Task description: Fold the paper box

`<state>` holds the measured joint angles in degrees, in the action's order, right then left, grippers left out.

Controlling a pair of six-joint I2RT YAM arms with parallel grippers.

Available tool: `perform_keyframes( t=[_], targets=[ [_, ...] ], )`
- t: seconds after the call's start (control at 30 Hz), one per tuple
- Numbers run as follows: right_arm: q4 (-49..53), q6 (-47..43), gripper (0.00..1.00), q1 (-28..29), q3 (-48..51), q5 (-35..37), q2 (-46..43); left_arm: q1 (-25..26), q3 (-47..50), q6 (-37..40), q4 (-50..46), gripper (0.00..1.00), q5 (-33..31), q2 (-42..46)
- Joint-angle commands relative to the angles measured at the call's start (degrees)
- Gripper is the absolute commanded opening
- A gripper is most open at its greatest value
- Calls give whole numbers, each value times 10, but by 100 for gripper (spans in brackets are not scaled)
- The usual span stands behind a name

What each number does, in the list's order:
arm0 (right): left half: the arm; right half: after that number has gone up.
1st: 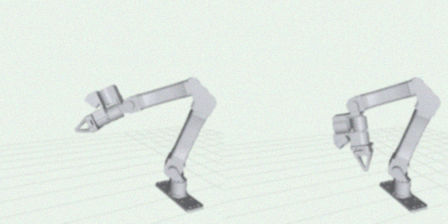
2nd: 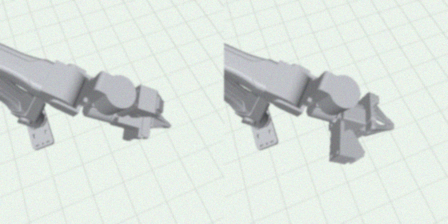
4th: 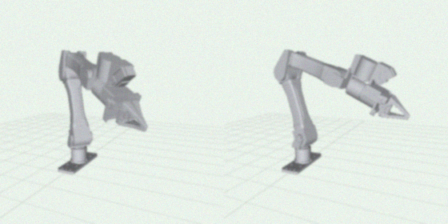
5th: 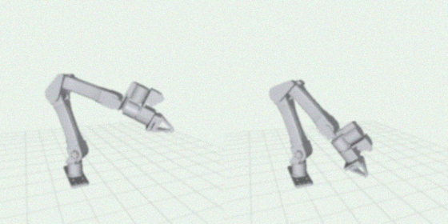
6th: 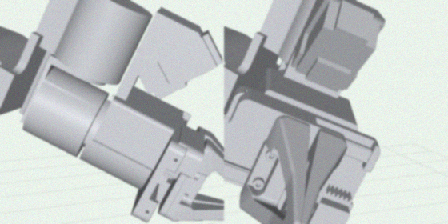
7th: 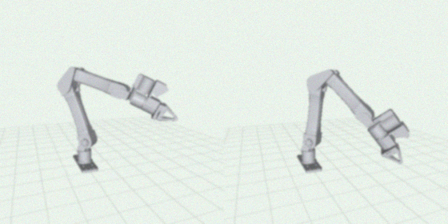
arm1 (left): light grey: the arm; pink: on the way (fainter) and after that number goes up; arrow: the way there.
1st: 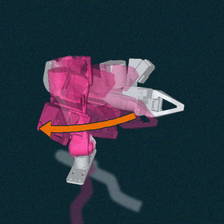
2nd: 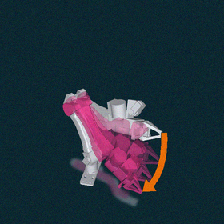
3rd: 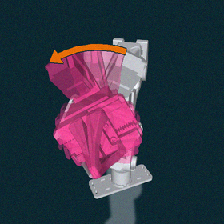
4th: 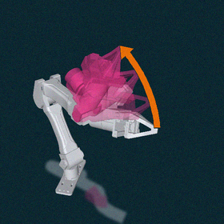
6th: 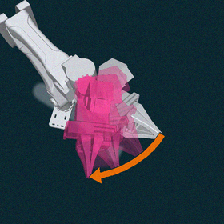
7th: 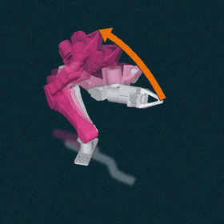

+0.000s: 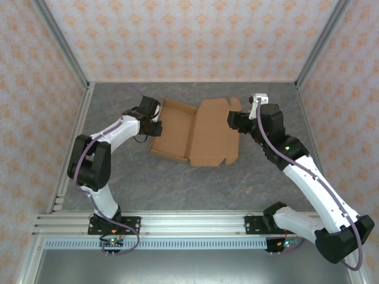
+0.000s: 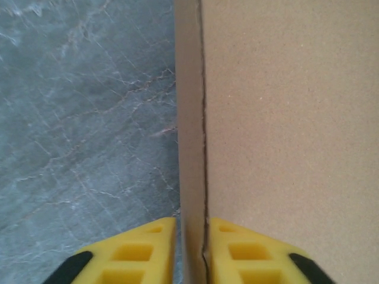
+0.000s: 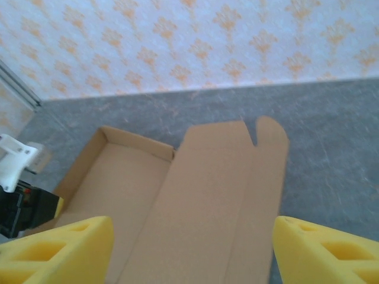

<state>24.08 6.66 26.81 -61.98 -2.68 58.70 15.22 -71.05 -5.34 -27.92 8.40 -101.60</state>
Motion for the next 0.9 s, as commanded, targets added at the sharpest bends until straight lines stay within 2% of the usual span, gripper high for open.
perform_keyframes(
  t=[0.0, 0.13, 0.23, 0.33, 0.5, 0.57, 0.7, 0.8, 0.87],
  targets=[
    [53, 10, 73, -6, -14, 42, 20, -4, 7, -24, 24, 28, 25, -7],
    [82, 23, 76, -32, -12, 38, 43, -7, 17, -33, 36, 42, 36, 1],
    [68, 66, 78, -87, 13, -37, 55, -10, 35, -46, 58, 50, 52, 16],
    [40, 98, 78, -114, 40, -94, 80, -12, 46, -47, 63, 51, 52, 25],
    [21, 105, 78, -137, 69, -112, 144, -15, 58, -47, 69, 50, 45, 36],
    [-11, 120, 78, -156, 89, -154, 155, -14, 62, -47, 72, 50, 46, 37],
    [-76, 155, 78, -158, 105, -263, 189, -14, 67, -48, 74, 50, 47, 38],
    [-129, 191, 71, -158, 113, -313, 206, -14, 70, -49, 78, 50, 51, 38],
    [-150, 206, 63, -158, 114, -328, 213, -15, 72, -52, 81, 50, 58, 40]
  ],
)
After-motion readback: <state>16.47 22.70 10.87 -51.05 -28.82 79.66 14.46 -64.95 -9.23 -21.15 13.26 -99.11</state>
